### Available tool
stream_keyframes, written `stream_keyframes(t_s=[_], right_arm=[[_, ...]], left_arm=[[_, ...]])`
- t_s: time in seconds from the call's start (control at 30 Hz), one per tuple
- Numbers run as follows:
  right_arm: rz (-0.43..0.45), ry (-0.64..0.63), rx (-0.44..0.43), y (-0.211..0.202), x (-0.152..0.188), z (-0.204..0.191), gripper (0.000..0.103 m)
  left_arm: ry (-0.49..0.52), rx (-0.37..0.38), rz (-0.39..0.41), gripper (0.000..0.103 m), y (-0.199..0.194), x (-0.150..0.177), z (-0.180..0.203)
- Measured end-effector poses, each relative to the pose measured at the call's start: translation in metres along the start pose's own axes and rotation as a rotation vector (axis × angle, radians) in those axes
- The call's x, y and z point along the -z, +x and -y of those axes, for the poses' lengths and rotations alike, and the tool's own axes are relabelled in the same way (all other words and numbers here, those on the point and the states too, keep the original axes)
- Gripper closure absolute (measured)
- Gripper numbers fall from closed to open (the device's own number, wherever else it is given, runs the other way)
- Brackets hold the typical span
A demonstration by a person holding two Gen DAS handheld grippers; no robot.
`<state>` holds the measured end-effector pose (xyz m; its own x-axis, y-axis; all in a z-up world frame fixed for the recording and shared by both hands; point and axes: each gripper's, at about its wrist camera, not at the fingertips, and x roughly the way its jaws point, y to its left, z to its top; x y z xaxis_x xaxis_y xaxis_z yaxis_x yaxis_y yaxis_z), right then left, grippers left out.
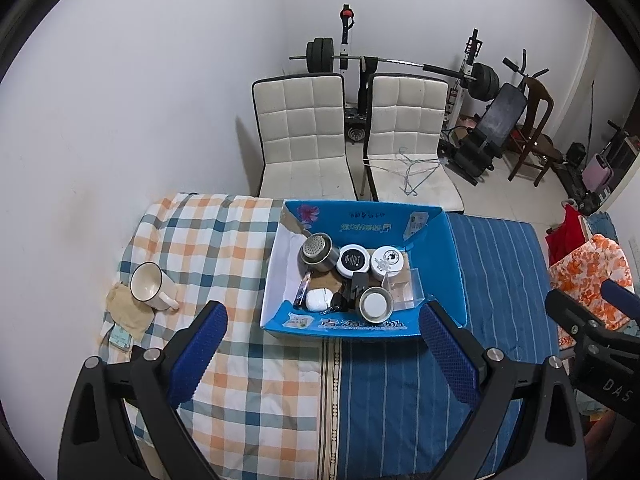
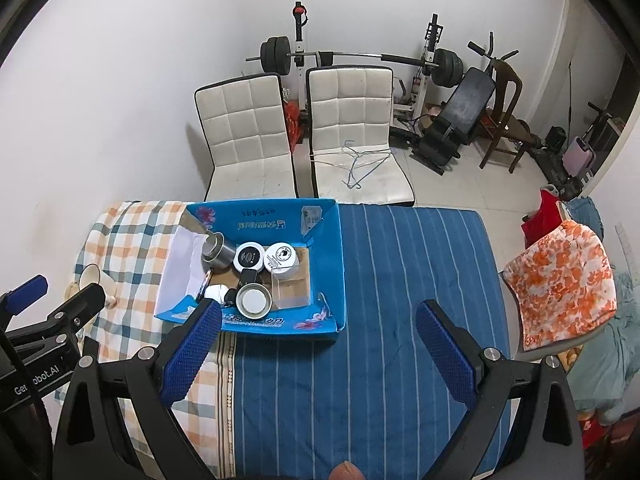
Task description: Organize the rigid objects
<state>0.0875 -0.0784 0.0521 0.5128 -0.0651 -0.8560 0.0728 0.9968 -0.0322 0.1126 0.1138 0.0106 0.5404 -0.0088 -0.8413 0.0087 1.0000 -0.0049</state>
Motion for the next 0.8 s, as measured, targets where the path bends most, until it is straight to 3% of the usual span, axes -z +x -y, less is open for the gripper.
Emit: stream_keyframes(t_s=[0.8], right_arm=[[-0.011,-0.009,0.000,0.0043,0.0010,-0.0036,0.003]], left_arm=[[0.002,-0.019,0.005,0.005,0.0001,-0.0015,-0.0020]])
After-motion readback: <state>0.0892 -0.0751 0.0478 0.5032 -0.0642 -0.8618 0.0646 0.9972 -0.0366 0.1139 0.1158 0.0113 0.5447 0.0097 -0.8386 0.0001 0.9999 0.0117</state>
